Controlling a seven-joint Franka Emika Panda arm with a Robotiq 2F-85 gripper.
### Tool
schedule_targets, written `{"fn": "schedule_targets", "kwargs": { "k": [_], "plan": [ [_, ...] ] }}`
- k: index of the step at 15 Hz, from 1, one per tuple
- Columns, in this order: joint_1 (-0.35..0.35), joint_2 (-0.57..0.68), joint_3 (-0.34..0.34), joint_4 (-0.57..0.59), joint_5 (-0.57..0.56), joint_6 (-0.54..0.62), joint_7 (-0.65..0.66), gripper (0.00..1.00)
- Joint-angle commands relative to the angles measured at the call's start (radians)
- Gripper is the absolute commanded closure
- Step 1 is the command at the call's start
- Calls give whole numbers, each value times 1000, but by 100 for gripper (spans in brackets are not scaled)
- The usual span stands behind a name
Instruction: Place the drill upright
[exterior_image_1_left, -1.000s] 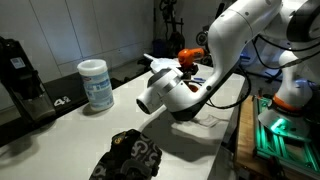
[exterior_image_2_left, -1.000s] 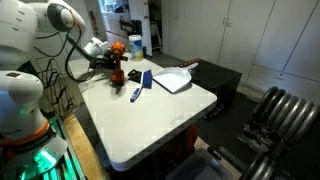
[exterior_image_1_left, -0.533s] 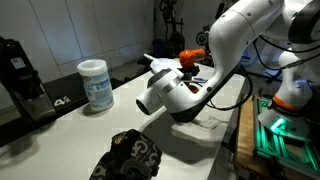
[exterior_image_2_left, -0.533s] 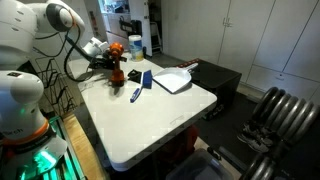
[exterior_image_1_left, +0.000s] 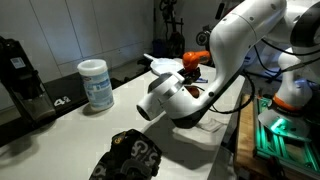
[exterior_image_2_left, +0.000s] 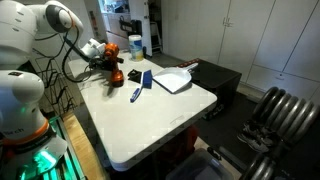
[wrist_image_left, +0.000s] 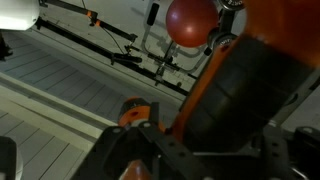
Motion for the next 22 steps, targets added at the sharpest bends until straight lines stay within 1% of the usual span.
{"fn": "schedule_targets", "kwargs": {
  "k": [1, 4, 7, 10, 16, 22],
  "plan": [
    [-23, 8, 54, 33, 12, 24, -18, 0],
    [-61, -12, 126, 36, -7, 57, -39, 0],
    [-86, -39, 171, 32, -5, 110, -74, 0],
    [-116, -87, 210, 31, 25, 178, -120, 0],
    [-160, -185, 256, 18, 102, 278, -202, 0],
    [-198, -277, 277, 6, 230, 374, -312, 0]
  ]
}}
